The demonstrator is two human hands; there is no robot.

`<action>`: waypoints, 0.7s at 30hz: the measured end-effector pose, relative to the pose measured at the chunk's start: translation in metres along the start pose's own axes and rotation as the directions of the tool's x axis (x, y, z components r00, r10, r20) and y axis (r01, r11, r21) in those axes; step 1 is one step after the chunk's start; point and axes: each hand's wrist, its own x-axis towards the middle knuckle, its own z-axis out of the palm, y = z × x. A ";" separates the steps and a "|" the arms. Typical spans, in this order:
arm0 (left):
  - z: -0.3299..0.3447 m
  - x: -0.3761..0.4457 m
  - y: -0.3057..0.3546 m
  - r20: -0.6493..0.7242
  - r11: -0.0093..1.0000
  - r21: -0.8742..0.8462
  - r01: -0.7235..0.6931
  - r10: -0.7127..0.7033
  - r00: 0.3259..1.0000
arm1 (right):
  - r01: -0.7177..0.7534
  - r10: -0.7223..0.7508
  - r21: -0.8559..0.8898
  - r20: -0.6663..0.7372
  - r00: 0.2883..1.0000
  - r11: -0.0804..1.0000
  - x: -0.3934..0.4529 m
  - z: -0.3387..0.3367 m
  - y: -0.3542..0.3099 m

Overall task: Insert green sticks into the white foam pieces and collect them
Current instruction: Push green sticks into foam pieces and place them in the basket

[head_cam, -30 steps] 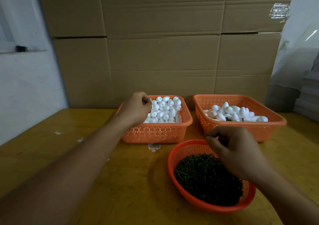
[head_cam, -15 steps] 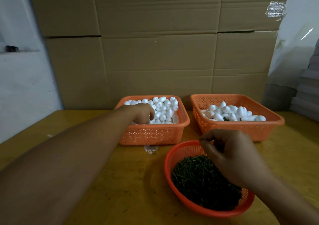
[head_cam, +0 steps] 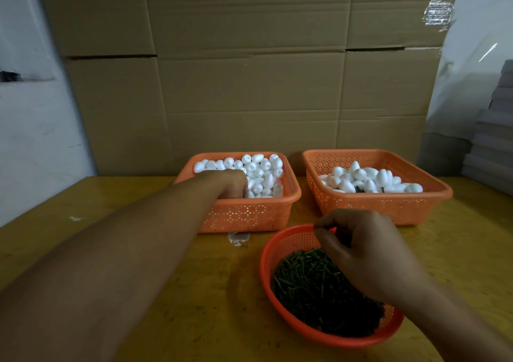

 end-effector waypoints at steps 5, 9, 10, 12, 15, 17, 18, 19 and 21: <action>-0.001 -0.002 0.001 0.015 0.999 -0.023 0.038 -0.038 0.999 | 0.005 -0.005 -0.004 0.018 1.000 1.000 0.000 0.001 -0.001; 0.002 0.004 -0.005 -0.028 0.998 -0.002 0.064 -0.064 0.998 | 0.005 -0.005 -0.015 0.021 1.000 1.000 -0.001 0.001 -0.001; 0.001 0.004 -0.006 -0.036 0.997 0.002 0.073 -0.073 0.997 | 0.003 -0.003 -0.017 0.025 1.000 1.000 -0.001 0.001 -0.001; -0.001 0.001 -0.006 -0.097 0.996 0.023 0.090 -0.088 0.991 | -0.002 0.002 -0.020 0.028 1.000 1.000 -0.001 0.001 -0.001; -0.008 -0.003 -0.010 -0.166 0.998 -0.027 0.062 -0.065 0.984 | -0.004 0.004 -0.020 0.034 0.999 1.000 -0.001 -0.001 -0.002; -0.011 -0.006 -0.012 -0.173 0.985 -0.175 0.015 -0.046 0.984 | -0.001 0.002 -0.025 0.038 0.999 1.000 -0.001 -0.001 -0.003; -0.013 -0.010 -0.012 -0.203 0.969 -0.248 -0.019 -0.033 0.979 | -0.001 0.002 -0.029 0.038 0.999 1.000 -0.001 -0.001 -0.003; -0.014 -0.014 -0.010 -0.254 0.947 -0.316 -0.059 -0.024 0.967 | -0.003 0.004 -0.034 0.040 0.999 0.999 -0.001 -0.001 -0.004; -0.015 -0.024 -0.005 -0.377 0.891 -0.427 -0.154 -0.021 0.926 | -0.009 0.011 -0.048 0.048 0.999 0.999 -0.001 -0.002 -0.005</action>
